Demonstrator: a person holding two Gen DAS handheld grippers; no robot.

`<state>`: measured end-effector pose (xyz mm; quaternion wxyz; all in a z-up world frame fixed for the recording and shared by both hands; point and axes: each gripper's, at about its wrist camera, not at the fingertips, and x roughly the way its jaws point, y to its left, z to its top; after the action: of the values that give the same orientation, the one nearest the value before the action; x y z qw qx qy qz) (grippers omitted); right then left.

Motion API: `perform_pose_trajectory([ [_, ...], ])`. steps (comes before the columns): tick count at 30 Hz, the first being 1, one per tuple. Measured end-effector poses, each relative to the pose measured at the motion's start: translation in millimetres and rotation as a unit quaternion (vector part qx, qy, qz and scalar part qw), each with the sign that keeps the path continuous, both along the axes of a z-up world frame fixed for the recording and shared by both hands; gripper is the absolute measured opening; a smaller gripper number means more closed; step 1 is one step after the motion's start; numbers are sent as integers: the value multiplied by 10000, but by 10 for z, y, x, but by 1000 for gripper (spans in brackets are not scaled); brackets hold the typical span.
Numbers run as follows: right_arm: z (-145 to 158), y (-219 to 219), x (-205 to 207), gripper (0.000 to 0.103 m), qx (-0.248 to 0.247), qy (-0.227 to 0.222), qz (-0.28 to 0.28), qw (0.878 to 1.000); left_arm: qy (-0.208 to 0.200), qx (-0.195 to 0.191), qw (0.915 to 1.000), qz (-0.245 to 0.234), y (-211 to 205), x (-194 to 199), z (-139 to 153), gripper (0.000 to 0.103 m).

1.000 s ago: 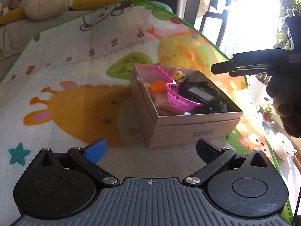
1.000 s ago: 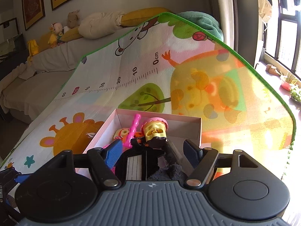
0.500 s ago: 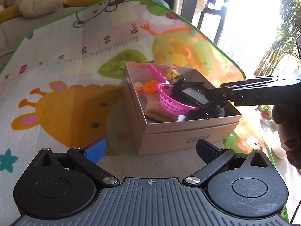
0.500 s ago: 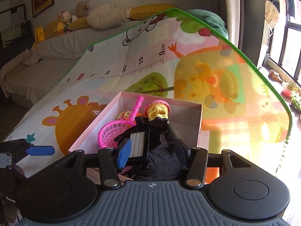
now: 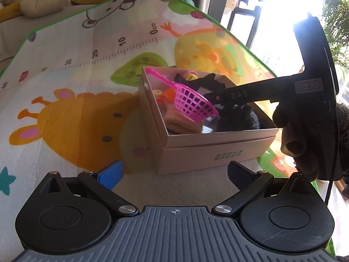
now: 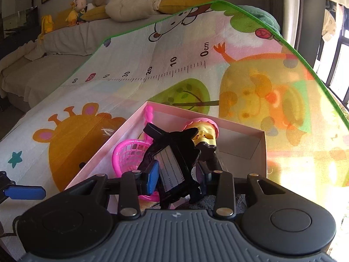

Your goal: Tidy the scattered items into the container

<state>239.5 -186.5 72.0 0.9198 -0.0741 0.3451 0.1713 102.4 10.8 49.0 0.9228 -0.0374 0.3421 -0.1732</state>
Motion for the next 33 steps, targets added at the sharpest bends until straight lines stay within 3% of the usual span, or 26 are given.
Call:
perform_pose_trajectory([
  [4, 82, -355, -90, 47, 520, 229, -83, 9984, -133, -29, 9999, -102, -37, 4, 19, 103],
  [6, 163, -575, -191, 74, 880, 82, -189, 9959, -244, -35, 9995, -194, -96, 28, 28, 103],
  [8, 214, -798, -246, 81, 1157, -74, -511, 9919, -363, 75, 9989, -279, -197, 69, 16, 103],
  [12, 101, -1012, -162, 81, 1485, 281, -786, 9854, -433, 183, 9979, -437, -363, 149, -43, 103],
  [15, -39, -1010, -127, 81, 1858, 699, -585, 9784, -499, 203, 9973, -490, -387, 156, -66, 103],
  [20, -35, -742, -173, 93, 1663, 542, -640, 9825, -524, 39, 9970, -568, -212, 129, -75, 103],
  [26, -54, -386, -163, 93, 1709, 667, -316, 9825, -596, -9, 9981, -164, 192, 73, -94, 103],
  [33, -112, -7, -192, 95, 1658, 400, -146, 9852, -529, -45, 9986, 53, 414, 28, -143, 103],
])
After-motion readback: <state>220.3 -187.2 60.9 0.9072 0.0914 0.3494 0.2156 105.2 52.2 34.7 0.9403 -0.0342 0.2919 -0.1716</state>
